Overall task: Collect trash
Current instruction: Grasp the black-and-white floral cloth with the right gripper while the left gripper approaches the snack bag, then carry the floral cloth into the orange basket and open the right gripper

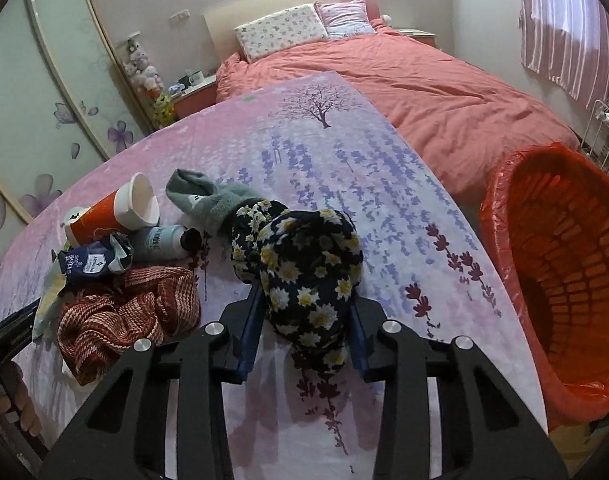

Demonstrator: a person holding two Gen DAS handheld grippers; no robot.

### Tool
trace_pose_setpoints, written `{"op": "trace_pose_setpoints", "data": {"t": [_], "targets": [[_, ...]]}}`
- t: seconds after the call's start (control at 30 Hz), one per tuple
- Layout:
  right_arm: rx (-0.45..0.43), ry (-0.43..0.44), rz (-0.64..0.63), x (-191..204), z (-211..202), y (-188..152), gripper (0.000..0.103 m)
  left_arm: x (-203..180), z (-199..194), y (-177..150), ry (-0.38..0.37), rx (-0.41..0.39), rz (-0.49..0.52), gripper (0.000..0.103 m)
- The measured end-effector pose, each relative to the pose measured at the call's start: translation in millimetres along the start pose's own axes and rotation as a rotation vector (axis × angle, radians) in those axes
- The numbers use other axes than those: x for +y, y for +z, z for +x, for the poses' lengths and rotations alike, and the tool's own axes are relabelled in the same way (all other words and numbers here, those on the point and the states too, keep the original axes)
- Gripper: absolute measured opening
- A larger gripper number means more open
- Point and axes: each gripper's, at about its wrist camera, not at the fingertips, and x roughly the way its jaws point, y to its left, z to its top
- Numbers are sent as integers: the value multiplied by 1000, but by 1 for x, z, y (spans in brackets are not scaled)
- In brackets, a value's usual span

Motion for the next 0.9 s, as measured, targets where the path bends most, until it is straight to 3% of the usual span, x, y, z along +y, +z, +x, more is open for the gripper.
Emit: {"op": "trace_pose_setpoints", "data": {"t": [0.1,0.2,0.4,0.43,0.63,0.9], "targets": [[-1,5,2,-2,2,2,27,0,3,4,9,-6,-3,35],[-2,14,-6,-1,4,4,18,1,3,2,1,-15,-6,35],[1,25,-3,-1,12,10,15,-3,1,-5,11,-30,9,40],[-1,28,-3,-1,11,10,12,-4,1,-5,13,-31,7,34],[-32,35,-3,-3,-1,9,10,7,-8,-8,-1,-35,-13,29],[-78,28,9,-9,-20,8,10,17,-34,-10,24,-69,-16,29]]}}
